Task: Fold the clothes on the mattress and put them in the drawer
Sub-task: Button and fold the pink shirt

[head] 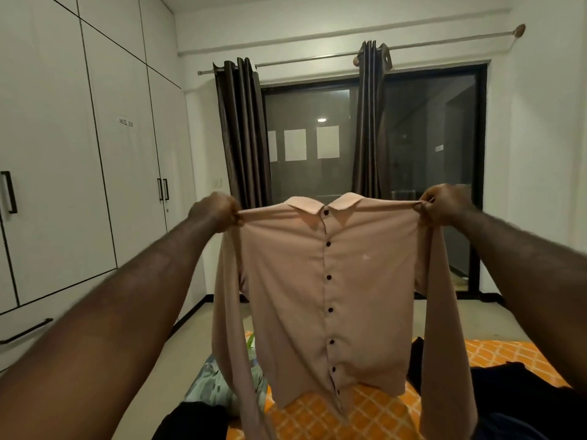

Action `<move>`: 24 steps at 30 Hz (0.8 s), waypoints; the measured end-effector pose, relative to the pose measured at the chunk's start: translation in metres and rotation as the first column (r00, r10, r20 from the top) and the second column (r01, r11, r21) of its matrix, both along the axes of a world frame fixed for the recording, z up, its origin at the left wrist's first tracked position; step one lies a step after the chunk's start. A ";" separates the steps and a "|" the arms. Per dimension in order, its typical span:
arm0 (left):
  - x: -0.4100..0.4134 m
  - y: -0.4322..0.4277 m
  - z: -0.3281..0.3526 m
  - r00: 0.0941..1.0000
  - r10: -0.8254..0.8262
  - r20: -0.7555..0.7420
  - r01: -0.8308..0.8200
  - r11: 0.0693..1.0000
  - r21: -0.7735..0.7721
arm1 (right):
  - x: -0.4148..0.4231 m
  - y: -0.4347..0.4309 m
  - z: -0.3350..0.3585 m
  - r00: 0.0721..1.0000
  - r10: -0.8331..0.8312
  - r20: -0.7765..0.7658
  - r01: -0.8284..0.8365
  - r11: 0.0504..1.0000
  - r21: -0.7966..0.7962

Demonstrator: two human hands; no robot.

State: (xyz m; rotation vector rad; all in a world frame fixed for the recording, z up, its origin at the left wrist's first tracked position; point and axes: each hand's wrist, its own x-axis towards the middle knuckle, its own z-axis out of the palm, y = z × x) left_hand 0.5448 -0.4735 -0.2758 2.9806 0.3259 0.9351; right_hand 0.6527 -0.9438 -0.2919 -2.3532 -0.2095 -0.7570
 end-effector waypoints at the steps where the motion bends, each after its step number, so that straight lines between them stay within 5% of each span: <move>1: -0.001 -0.004 -0.002 0.997 0.058 0.050 -0.056 0.997 -0.043 | 0.000 0.001 -0.001 1.000 0.007 -0.029 -0.006 1.000 0.016; 4: 0.004 -0.018 -0.006 0.972 0.222 0.077 -0.205 0.961 -0.183 | 0.008 0.005 -0.002 0.990 0.061 -0.124 -0.050 0.995 0.092; 6: 0.015 -0.023 -0.009 0.970 0.235 0.055 -0.181 0.858 -0.481 | 0.017 0.011 -0.001 0.972 0.079 -0.223 -0.043 0.986 0.161; 8: 0.031 -0.026 -0.014 0.997 0.079 0.022 -0.028 0.580 -0.814 | 0.034 0.015 -0.002 0.948 0.097 -0.305 -0.014 0.964 0.264; 10: 0.040 -0.030 -0.020 0.995 -0.101 0.014 0.046 0.324 -0.945 | 0.053 0.017 -0.004 0.928 0.129 -0.350 0.009 0.931 0.366; 19: 0.140 -0.016 -0.049 0.950 -0.068 0.305 0.308 0.038 -0.951 | 0.166 0.023 -0.035 0.979 0.071 -0.189 0.023 0.891 0.453; 24: 0.168 -0.025 -0.034 0.772 -0.045 0.634 0.636 0.076 -0.768 | 0.147 0.037 -0.027 0.980 -0.053 0.190 -0.059 0.839 0.541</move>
